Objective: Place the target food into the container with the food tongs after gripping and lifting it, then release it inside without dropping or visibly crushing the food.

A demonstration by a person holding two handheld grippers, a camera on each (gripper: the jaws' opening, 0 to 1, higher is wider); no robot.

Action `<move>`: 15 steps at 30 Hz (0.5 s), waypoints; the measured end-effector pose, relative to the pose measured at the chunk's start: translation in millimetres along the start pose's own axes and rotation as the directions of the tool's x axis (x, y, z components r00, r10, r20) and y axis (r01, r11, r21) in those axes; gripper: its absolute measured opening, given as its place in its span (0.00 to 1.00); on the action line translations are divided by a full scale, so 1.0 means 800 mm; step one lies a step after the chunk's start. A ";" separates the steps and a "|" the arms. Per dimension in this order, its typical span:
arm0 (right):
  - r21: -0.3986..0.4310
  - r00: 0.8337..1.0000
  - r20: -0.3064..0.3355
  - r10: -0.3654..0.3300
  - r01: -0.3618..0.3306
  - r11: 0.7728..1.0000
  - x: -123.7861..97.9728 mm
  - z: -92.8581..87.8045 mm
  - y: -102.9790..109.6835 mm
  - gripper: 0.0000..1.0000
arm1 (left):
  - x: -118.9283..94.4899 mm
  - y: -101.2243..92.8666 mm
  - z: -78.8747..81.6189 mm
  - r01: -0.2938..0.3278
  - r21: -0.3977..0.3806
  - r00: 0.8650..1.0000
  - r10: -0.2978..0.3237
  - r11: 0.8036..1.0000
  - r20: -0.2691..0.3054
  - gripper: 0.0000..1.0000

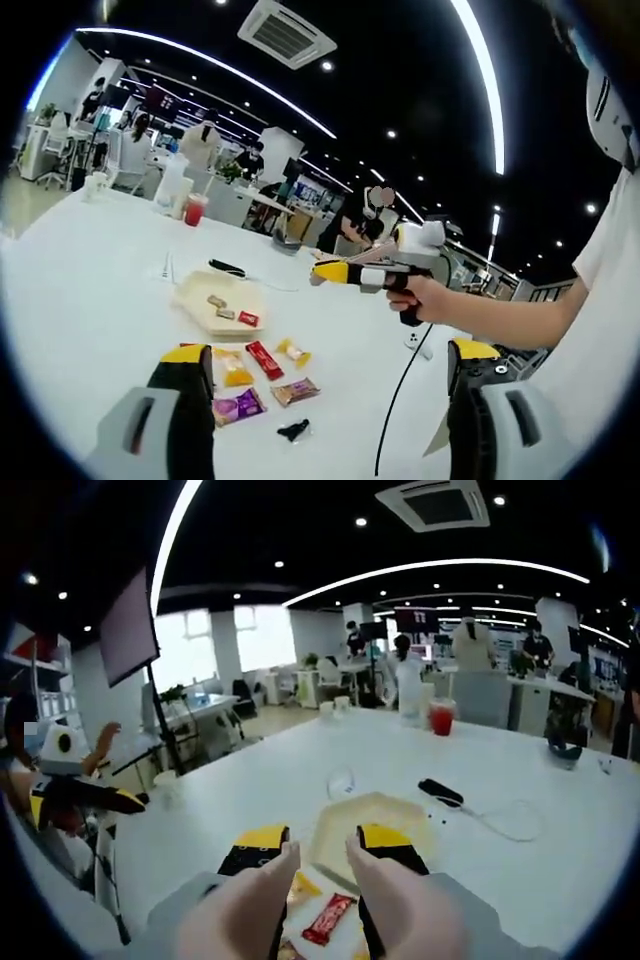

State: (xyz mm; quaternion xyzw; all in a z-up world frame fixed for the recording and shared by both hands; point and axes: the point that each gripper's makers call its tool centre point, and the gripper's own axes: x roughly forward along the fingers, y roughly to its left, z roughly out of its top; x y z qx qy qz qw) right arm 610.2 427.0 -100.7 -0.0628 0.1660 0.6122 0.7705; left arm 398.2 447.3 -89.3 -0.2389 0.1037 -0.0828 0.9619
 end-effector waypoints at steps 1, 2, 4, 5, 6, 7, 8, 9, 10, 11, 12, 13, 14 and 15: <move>-0.002 1.000 -0.001 0.002 -0.002 1.000 -0.002 -0.001 0.002 0.26 | 0.000 0.000 -0.001 0.000 0.000 1.000 0.000 1.000 -0.003 0.98; -0.003 1.000 -0.002 0.004 -0.004 1.000 -0.003 -0.001 0.003 0.26 | 0.000 0.000 -0.002 0.000 0.001 1.000 0.000 1.000 -0.006 0.98; 0.000 1.000 -0.005 0.005 -0.005 1.000 -0.005 -0.003 0.004 0.26 | 0.000 0.000 -0.004 0.000 -0.003 1.000 0.000 1.000 -0.008 0.98; 0.001 1.000 -0.006 0.005 -0.005 1.000 -0.005 -0.004 0.004 0.26 | 0.000 0.000 -0.005 0.000 -0.008 1.000 0.000 1.000 -0.010 0.98; 0.003 1.000 -0.008 0.004 -0.004 1.000 -0.006 -0.004 0.003 0.26 | 0.000 0.000 -0.005 0.002 -0.011 1.000 -0.002 1.000 -0.011 0.98; 0.005 1.000 -0.011 0.002 -0.002 1.000 -0.007 -0.005 0.004 0.26 | 0.000 -0.001 -0.007 0.005 -0.011 1.000 -0.005 1.000 -0.016 0.98; 0.005 1.000 -0.013 0.002 -0.002 1.000 -0.009 -0.006 0.005 0.26 | 0.000 -0.002 -0.009 0.007 -0.008 1.000 -0.007 1.000 -0.021 0.98; 0.005 1.000 -0.014 0.000 0.000 1.000 -0.010 -0.007 0.006 0.26 | 0.000 -0.003 -0.012 0.009 -0.006 1.000 -0.009 1.000 -0.027 0.98; 0.006 1.000 -0.014 0.000 0.000 1.000 -0.011 -0.007 0.006 0.26 | 0.000 -0.003 -0.013 0.010 -0.005 1.000 -0.010 1.000 -0.029 0.98; 0.009 1.000 -0.015 0.001 -0.001 1.000 -0.013 -0.009 0.009 0.26 | -0.001 -0.004 -0.015 0.010 -0.005 0.999 -0.010 1.000 -0.032 0.98; 0.008 1.000 -0.016 0.002 -0.001 1.000 -0.014 -0.010 0.011 0.26 | -0.002 -0.004 -0.016 0.011 -0.007 0.999 -0.011 1.000 -0.032 0.98; 0.006 1.000 -0.019 0.002 -0.002 1.000 -0.014 -0.012 0.014 0.26 | -0.003 -0.004 -0.016 0.011 -0.010 0.999 -0.011 1.000 -0.032 0.98; 0.005 1.000 -0.022 0.002 -0.002 1.000 -0.015 -0.013 0.015 0.26 | -0.003 -0.004 -0.017 0.010 -0.012 0.999 -0.011 1.000 -0.031 0.98; 0.006 1.000 -0.026 0.005 -0.005 1.000 -0.015 -0.016 0.017 0.26 | -0.004 -0.004 -0.017 0.010 -0.014 1.000 -0.010 1.000 -0.030 0.98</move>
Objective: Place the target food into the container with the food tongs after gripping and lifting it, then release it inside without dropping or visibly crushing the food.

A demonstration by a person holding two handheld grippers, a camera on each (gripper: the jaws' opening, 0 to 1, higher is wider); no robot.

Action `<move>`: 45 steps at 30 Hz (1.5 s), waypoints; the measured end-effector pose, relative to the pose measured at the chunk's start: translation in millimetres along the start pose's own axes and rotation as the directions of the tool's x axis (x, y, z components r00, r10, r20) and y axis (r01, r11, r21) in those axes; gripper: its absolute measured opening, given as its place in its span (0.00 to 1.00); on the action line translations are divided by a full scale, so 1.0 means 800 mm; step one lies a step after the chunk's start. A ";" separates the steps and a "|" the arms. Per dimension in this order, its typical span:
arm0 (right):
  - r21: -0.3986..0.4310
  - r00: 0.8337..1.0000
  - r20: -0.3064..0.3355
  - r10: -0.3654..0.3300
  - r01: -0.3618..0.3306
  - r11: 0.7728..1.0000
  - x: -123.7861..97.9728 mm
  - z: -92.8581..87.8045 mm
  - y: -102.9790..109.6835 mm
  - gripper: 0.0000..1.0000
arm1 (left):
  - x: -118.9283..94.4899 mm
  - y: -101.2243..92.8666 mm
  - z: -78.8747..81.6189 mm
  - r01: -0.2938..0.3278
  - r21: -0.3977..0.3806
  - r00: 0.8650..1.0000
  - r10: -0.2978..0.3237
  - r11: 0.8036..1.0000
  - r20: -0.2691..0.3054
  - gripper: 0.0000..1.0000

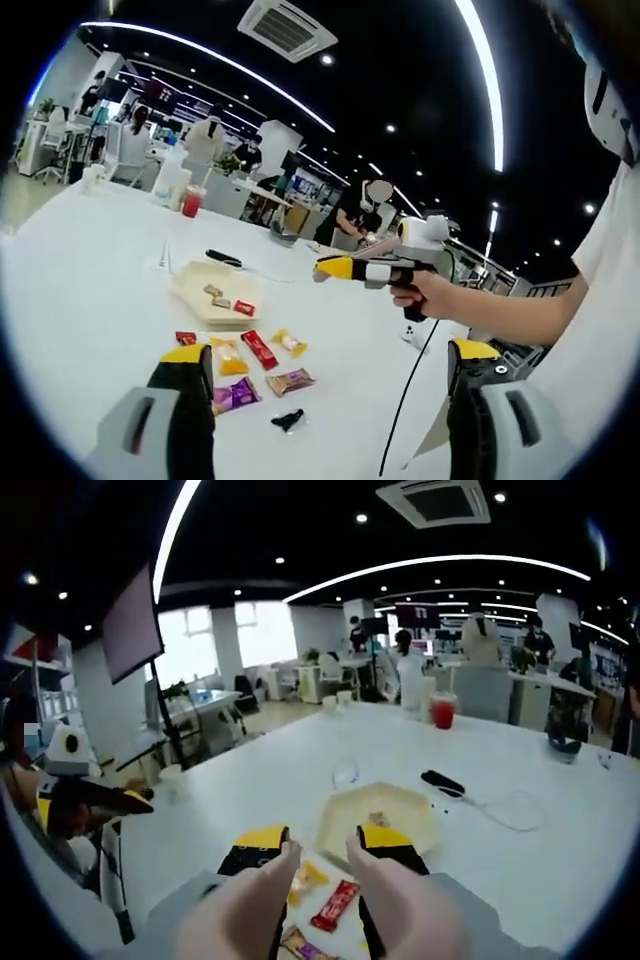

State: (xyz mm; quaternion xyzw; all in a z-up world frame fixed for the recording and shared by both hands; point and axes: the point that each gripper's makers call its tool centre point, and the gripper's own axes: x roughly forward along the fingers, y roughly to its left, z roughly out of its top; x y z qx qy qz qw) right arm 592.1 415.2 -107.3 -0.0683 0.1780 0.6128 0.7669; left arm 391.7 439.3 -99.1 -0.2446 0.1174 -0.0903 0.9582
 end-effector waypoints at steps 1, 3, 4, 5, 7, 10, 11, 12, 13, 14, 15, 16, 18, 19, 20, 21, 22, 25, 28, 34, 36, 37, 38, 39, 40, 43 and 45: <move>-0.002 1.000 -0.003 0.000 0.000 1.000 0.000 -0.002 0.001 0.26 | 0.000 0.000 -0.001 0.000 -0.001 1.000 0.000 1.000 0.001 0.98; 0.000 1.000 -0.008 -0.001 0.001 1.000 -0.001 -0.005 0.002 0.26 | -0.001 0.000 -0.001 0.001 -0.002 1.000 -0.001 1.000 0.001 0.98; 0.004 1.000 -0.008 -0.001 0.001 1.000 -0.002 -0.006 0.003 0.26 | -0.001 0.000 -0.001 0.002 -0.001 1.000 -0.002 1.000 0.002 0.98; 0.005 1.000 -0.009 -0.001 0.001 1.000 -0.003 -0.007 0.004 0.26 | -0.001 0.000 -0.001 0.002 -0.002 1.000 -0.002 1.000 0.001 0.98; 0.005 1.000 -0.010 -0.001 0.001 1.000 -0.005 -0.008 0.006 0.26 | -0.001 -0.001 -0.002 0.004 -0.001 1.000 -0.004 1.000 0.000 0.98; 0.013 1.000 -0.012 0.000 0.000 1.000 -0.007 -0.011 0.007 0.26 | -0.001 -0.002 -0.003 0.012 0.011 1.000 -0.012 1.000 -0.001 0.98; 0.015 1.000 -0.015 0.000 0.000 1.000 -0.008 -0.012 0.007 0.26 | 0.000 -0.002 -0.004 0.014 0.011 1.000 -0.013 1.000 -0.004 0.99; 0.014 1.000 -0.016 0.000 0.001 1.000 -0.009 -0.013 0.006 0.26 | -0.001 -0.002 -0.004 0.016 0.011 1.000 -0.016 1.000 -0.007 0.99; 0.015 1.000 -0.015 -0.001 0.001 1.000 -0.010 -0.013 0.006 0.26 | -0.001 -0.002 -0.004 0.016 0.013 1.000 -0.016 1.000 -0.006 0.99; 0.016 1.000 -0.015 -0.001 0.001 1.000 -0.010 -0.013 0.006 0.26 | -0.002 -0.002 -0.002 0.014 0.015 1.000 -0.014 1.000 0.003 0.99; 0.017 1.000 -0.015 0.000 0.000 1.000 -0.010 -0.013 0.007 0.26 | -0.002 -0.002 0.000 0.013 0.012 1.000 -0.013 1.000 0.013 0.99; 0.015 1.000 -0.016 0.000 0.000 1.000 -0.011 -0.013 0.007 0.26 | -0.003 -0.001 0.001 0.013 0.006 1.000 -0.013 1.000 0.022 0.99; 0.014 1.000 -0.016 0.001 -0.001 1.000 -0.011 -0.013 0.008 0.26 | -0.003 -0.002 0.001 0.011 0.000 1.000 -0.011 1.000 0.026 0.99; 0.014 1.000 -0.016 0.002 -0.002 1.000 -0.010 -0.013 0.008 0.26 | -0.003 -0.002 0.000 0.011 0.000 1.000 -0.011 1.000 0.027 0.99; 0.009 1.000 -0.017 0.005 -0.004 1.000 -0.010 -0.013 0.010 0.26 | -0.003 -0.002 -0.002 0.010 -0.002 1.000 -0.010 1.000 0.023 0.99; 0.008 1.000 -0.017 0.005 -0.005 1.000 -0.009 -0.013 0.010 0.26 | -0.003 -0.002 -0.004 0.010 -0.001 1.000 -0.010 1.000 0.020 0.99; 0.008 1.000 -0.016 0.006 -0.005 1.000 -0.009 -0.014 0.010 0.26 | -0.003 -0.003 -0.005 0.010 -0.001 1.000 -0.010 1.000 0.018 0.99; 0.017 1.000 -0.012 0.010 -0.010 1.000 -0.008 -0.016 0.013 0.26 | -0.004 -0.005 -0.008 0.011 -0.001 1.000 -0.011 1.000 0.012 0.99; 0.021 1.000 -0.016 0.014 -0.013 1.000 -0.007 -0.021 0.017 0.26 | -0.005 -0.004 -0.009 0.009 -0.002 1.000 -0.009 1.000 0.009 0.99; 0.029 0.999 -0.030 0.028 -0.027 0.999 -0.008 -0.033 0.026 0.26 | -0.009 -0.001 -0.011 -0.003 -0.004 1.000 0.003 1.000 0.007 0.99; 0.030 0.999 -0.033 0.031 -0.030 0.999 -0.008 -0.036 0.028 0.26 | -0.010 0.000 -0.013 -0.008 -0.007 1.000 0.008 1.000 0.000 0.99; 0.032 0.999 -0.033 0.032 -0.030 0.999 -0.008 -0.036 0.029 0.26 | -0.010 0.000 -0.014 -0.009 -0.008 1.000 0.009 1.000 -0.002 0.99; 0.034 0.999 -0.034 0.033 -0.032 0.999 -0.008 -0.037 0.031 0.26 | -0.010 -0.001 -0.014 -0.010 -0.010 1.000 0.010 1.000 -0.004 0.99; 0.036 0.999 -0.033 0.035 -0.034 0.999 -0.009 -0.038 0.033 0.26 | -0.010 -0.001 -0.016 -0.010 -0.013 1.000 0.009 1.000 -0.008 0.99; 0.037 0.999 -0.033 0.036 -0.035 0.999 -0.009 -0.038 0.034 0.26 | -0.010 -0.001 -0.017 -0.009 -0.014 1.000 0.009 1.000 -0.010 0.99; 0.042 0.999 -0.034 0.042 -0.041 0.998 -0.009 -0.041 0.037 0.26 | -0.009 -0.003 -0.018 -0.009 -0.009 1.000 0.009 1.000 -0.009 0.99; 0.041 0.998 -0.035 0.047 -0.045 0.998 -0.010 -0.044 0.040 0.26 | -0.009 -0.003 -0.017 -0.008 -0.010 1.000 0.008 1.000 -0.005 0.99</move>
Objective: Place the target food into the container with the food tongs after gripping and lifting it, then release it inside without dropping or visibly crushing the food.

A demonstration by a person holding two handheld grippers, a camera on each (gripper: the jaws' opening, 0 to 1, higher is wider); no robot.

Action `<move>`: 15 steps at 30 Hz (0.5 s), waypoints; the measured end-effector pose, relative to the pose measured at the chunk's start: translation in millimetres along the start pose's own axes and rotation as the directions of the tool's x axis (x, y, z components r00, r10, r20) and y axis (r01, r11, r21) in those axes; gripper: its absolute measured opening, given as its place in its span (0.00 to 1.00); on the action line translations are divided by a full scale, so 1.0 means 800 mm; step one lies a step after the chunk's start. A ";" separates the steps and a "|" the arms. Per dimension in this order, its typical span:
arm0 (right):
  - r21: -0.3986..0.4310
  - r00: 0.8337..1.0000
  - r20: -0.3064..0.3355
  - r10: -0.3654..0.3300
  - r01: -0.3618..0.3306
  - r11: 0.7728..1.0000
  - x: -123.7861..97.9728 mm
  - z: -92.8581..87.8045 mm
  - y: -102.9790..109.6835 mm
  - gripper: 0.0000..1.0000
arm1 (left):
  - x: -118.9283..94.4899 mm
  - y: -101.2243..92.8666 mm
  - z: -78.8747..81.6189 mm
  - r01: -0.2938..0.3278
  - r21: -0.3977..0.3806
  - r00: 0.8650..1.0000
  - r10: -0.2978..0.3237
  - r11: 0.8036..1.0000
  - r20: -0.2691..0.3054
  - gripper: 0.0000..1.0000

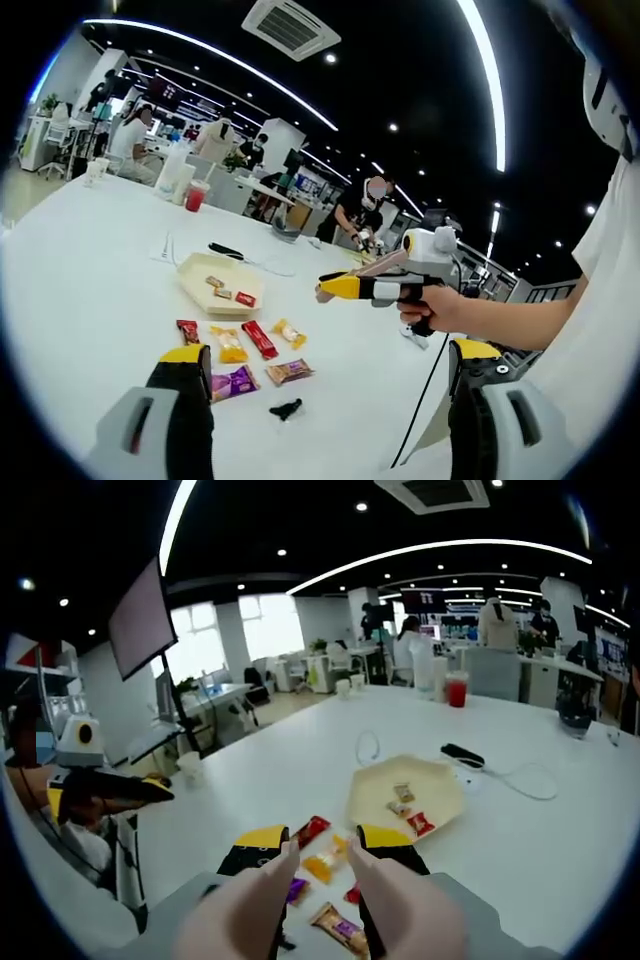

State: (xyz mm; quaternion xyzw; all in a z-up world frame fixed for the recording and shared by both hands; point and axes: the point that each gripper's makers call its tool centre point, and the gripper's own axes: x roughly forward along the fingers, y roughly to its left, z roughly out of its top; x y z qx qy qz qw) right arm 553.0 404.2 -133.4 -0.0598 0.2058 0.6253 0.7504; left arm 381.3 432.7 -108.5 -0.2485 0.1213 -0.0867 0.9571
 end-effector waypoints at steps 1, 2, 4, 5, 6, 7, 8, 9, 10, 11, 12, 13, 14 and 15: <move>0.001 1.000 -0.001 0.001 -0.001 1.000 0.000 -0.001 0.001 0.26 | 0.000 0.000 0.000 0.002 -0.001 1.000 -0.002 1.000 0.001 0.99; 0.003 1.000 -0.002 0.003 -0.003 1.000 -0.001 -0.002 0.002 0.26 | 0.001 -0.001 0.000 0.003 0.001 1.000 -0.003 1.000 0.002 0.99; 0.005 1.000 -0.004 0.004 -0.004 1.000 -0.001 -0.004 0.002 0.26 | 0.002 0.000 0.000 0.002 0.001 1.000 -0.002 1.000 0.001 0.99; 0.006 1.000 -0.004 0.005 -0.005 1.000 -0.002 -0.006 0.002 0.26 | 0.003 0.001 0.000 -0.002 0.002 1.000 0.002 1.000 0.000 0.99; 0.008 1.000 -0.004 0.004 -0.004 1.000 -0.002 -0.007 0.001 0.26 | 0.004 0.004 -0.002 -0.014 -0.007 1.000 0.014 1.000 -0.009 0.99; 0.013 1.000 -0.003 0.003 -0.003 1.000 -0.003 -0.008 0.001 0.26 | 0.004 0.005 -0.003 -0.018 -0.016 1.000 0.018 1.000 -0.019 0.99; 0.019 1.000 -0.004 0.002 -0.002 1.000 -0.003 -0.009 0.001 0.26 | 0.004 0.005 -0.004 -0.021 -0.023 1.000 0.020 1.000 -0.024 0.99; 0.020 1.000 -0.004 0.002 -0.002 1.000 -0.003 -0.010 0.001 0.26 | 0.005 0.005 -0.005 -0.022 -0.027 0.999 0.021 0.999 -0.027 0.99; 0.022 1.000 -0.007 0.002 -0.002 1.000 -0.004 -0.012 -0.001 0.26 | 0.005 0.007 -0.010 -0.035 -0.044 0.998 0.033 0.998 -0.048 0.99; 0.025 1.000 -0.009 0.003 -0.003 1.000 -0.004 -0.015 -0.002 0.26 | 0.005 0.007 -0.013 -0.036 -0.053 0.998 0.033 0.998 -0.059 0.99; 0.027 1.000 -0.010 0.003 -0.003 1.000 -0.004 -0.016 -0.002 0.26 | 0.006 0.007 -0.016 -0.034 -0.060 0.997 0.030 0.998 -0.065 0.99; 0.033 1.000 -0.019 0.004 -0.003 0.999 -0.003 -0.020 -0.002 0.26 | 0.007 0.007 -0.020 -0.034 -0.069 0.997 0.029 0.997 -0.073 0.99; 0.033 1.000 -0.022 0.004 -0.003 0.999 -0.003 -0.022 -0.002 0.26 | 0.008 0.006 -0.023 -0.032 -0.073 0.996 0.026 0.997 -0.085 0.99; 0.031 1.000 -0.022 0.004 -0.003 1.000 -0.002 -0.022 -0.001 0.26 | 0.008 0.004 -0.023 -0.025 -0.068 0.996 0.019 0.997 -0.088 0.99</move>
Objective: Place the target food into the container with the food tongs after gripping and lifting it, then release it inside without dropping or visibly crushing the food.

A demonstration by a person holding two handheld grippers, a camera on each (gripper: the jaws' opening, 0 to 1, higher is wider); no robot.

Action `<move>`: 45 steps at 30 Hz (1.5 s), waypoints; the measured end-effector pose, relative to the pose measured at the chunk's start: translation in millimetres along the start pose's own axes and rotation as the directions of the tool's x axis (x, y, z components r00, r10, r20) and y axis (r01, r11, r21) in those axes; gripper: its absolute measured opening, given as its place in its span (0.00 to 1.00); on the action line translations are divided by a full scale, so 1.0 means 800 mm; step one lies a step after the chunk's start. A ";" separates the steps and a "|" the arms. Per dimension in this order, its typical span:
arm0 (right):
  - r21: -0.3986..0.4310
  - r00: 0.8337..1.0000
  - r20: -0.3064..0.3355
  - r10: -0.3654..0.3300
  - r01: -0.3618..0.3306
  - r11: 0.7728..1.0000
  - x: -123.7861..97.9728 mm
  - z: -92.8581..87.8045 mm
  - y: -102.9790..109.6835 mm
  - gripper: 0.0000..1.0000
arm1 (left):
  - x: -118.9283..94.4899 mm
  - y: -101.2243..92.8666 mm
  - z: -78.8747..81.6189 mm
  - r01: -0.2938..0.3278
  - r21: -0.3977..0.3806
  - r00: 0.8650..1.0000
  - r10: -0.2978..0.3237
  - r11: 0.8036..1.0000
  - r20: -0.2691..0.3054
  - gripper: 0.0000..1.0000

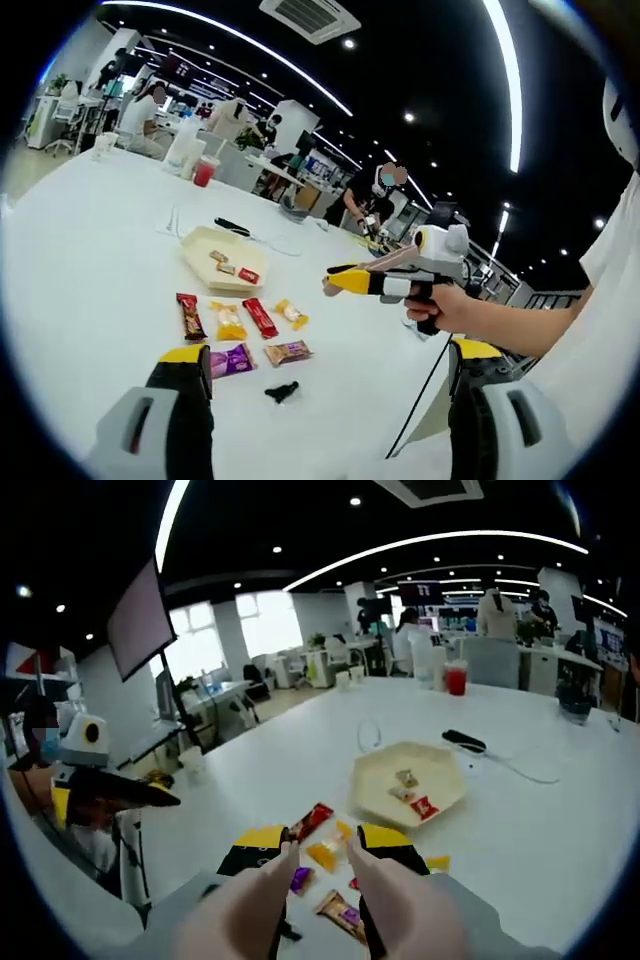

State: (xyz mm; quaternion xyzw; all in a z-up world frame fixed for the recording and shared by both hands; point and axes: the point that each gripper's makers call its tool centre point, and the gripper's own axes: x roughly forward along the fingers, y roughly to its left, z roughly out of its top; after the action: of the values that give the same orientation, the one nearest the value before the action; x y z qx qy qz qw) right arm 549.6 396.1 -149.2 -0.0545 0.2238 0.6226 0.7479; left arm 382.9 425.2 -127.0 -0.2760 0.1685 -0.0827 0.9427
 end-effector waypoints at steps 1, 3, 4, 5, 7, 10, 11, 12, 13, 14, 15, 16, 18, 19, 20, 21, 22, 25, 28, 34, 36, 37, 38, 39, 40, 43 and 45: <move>-0.001 1.000 0.000 0.000 0.000 1.000 0.000 -0.001 0.000 0.26 | 0.000 -0.002 0.001 0.004 0.005 1.000 -0.004 1.000 0.006 0.99; 0.010 1.000 0.003 0.001 -0.001 1.000 0.001 -0.003 0.001 0.26 | 0.000 -0.003 0.003 0.004 0.004 1.000 -0.004 1.000 0.010 0.99; 0.014 1.000 0.004 0.002 -0.002 1.000 0.002 -0.004 0.002 0.26 | 0.000 -0.002 0.003 0.001 -0.004 1.000 -0.001 1.000 0.012 0.99; 0.016 1.000 0.004 0.002 -0.002 1.000 0.002 -0.006 0.002 0.26 | 0.000 -0.001 0.003 0.002 -0.005 1.000 -0.001 1.000 0.012 0.99; 0.019 1.000 -0.004 0.007 -0.007 1.000 0.004 -0.011 0.005 0.26 | 0.001 -0.002 0.002 0.005 -0.007 1.000 -0.005 1.000 0.003 0.99; 0.019 1.000 -0.013 0.012 -0.012 1.000 0.005 -0.015 0.009 0.26 | 0.000 -0.003 -0.001 0.008 -0.016 1.000 -0.008 1.000 -0.012 0.99; 0.019 1.000 -0.014 0.013 -0.013 1.000 0.005 -0.016 0.009 0.26 | 0.000 -0.002 -0.001 0.007 -0.018 1.000 -0.008 1.000 -0.014 0.99; 0.019 1.000 -0.016 0.014 -0.014 1.000 0.006 -0.017 0.010 0.26 | -0.001 -0.001 -0.002 0.006 -0.021 1.000 -0.006 1.000 -0.017 0.99; 0.017 1.000 -0.017 0.016 -0.015 1.000 0.006 -0.018 0.011 0.26 | -0.001 -0.001 -0.003 0.005 -0.022 1.000 -0.006 1.000 -0.019 0.99; 0.018 1.000 -0.018 0.017 -0.016 1.000 0.006 -0.019 0.013 0.26 | -0.001 0.000 -0.003 0.006 -0.019 1.000 -0.006 1.000 -0.019 0.99; 0.019 1.000 -0.019 0.017 -0.017 1.000 0.006 -0.019 0.014 0.26 | -0.001 0.000 -0.004 0.006 -0.018 1.000 -0.007 1.000 -0.018 0.99; 0.018 1.000 -0.020 0.017 -0.017 1.000 0.006 -0.021 0.015 0.26 | -0.001 -0.002 -0.002 0.012 -0.005 1.000 -0.012 1.000 -0.004 0.99; 0.015 1.000 -0.018 0.018 -0.018 1.000 0.006 -0.022 0.017 0.26 | -0.001 -0.007 0.015 0.027 0.035 0.997 -0.029 0.999 0.072 0.99; 0.015 0.999 -0.024 0.021 -0.021 1.000 0.006 -0.024 0.019 0.26 | -0.001 -0.008 0.015 0.030 0.011 0.998 -0.031 0.999 0.062 0.99; 0.012 0.999 -0.025 0.023 -0.022 1.000 0.006 -0.025 0.020 0.26 | -0.001 -0.007 0.016 0.029 0.010 0.997 -0.029 1.000 0.066 0.99; 0.010 0.999 -0.027 0.024 -0.024 1.000 0.006 -0.026 0.021 0.26 | 0.000 -0.006 0.017 0.028 0.009 0.997 -0.028 1.000 0.071 0.99; 0.011 0.999 -0.032 0.029 -0.028 1.000 0.006 -0.028 0.023 0.26 | 0.000 -0.003 0.019 0.021 0.018 0.997 -0.022 1.000 0.076 0.99; 0.005 0.999 -0.042 0.034 -0.034 0.999 0.006 -0.033 0.027 0.26 | 0.000 -0.003 0.019 0.020 0.018 0.997 -0.021 1.000 0.081 0.99; 0.009 0.998 -0.051 0.043 -0.042 0.999 0.006 -0.040 0.031 0.26 | -0.001 -0.004 0.019 0.023 0.026 0.996 -0.026 0.999 0.083 0.99; 0.000 0.996 -0.069 0.059 -0.059 0.998 0.006 -0.051 0.043 0.26 | -0.003 -0.009 0.023 0.035 0.040 0.993 -0.039 0.999 0.112 0.99; -0.005 0.995 -0.072 0.062 -0.063 0.998 0.005 -0.053 0.046 0.26 | -0.002 -0.012 0.024 0.044 0.027 0.992 -0.047 0.999 0.115 0.99; -0.006 0.995 -0.073 0.063 -0.064 0.998 0.005 -0.055 0.047 0.26 | -0.002 -0.012 0.024 0.045 0.025 0.992 -0.047 0.999 0.114 0.99; -0.004 0.995 -0.075 0.066 -0.067 0.998 0.006 -0.057 0.049 0.26 | -0.002 -0.012 0.024 0.045 0.023 0.993 -0.047 0.999 0.113 0.99; -0.005 0.995 -0.078 0.070 -0.070 0.998 0.006 -0.059 0.052 0.26 | -0.001 -0.012 0.023 0.042 0.018 0.993 -0.044 0.999 0.108 0.99; -0.007 0.994 -0.079 0.070 -0.071 0.997 0.006 -0.061 0.052 0.26 | -0.001 -0.011 0.021 0.040 0.008 0.995 -0.041 0.999 0.096 0.99; -0.012 0.994 -0.083 0.076 -0.077 0.997 0.006 -0.065 0.056 0.26 | -0.003 -0.009 0.017 0.033 0.010 0.995 -0.034 0.999 0.089 0.99; -0.013 0.994 -0.082 0.078 -0.079 0.997 0.005 -0.065 0.057 0.26 | -0.005 -0.011 0.017 0.035 0.009 0.995 -0.036 0.999 0.091 0.99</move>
State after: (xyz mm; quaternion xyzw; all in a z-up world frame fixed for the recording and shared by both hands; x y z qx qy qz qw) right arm 492.6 391.2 -188.6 -0.0773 0.2511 0.6506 0.7126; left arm 383.2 425.4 -110.5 -0.2791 0.1202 -0.0873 0.9487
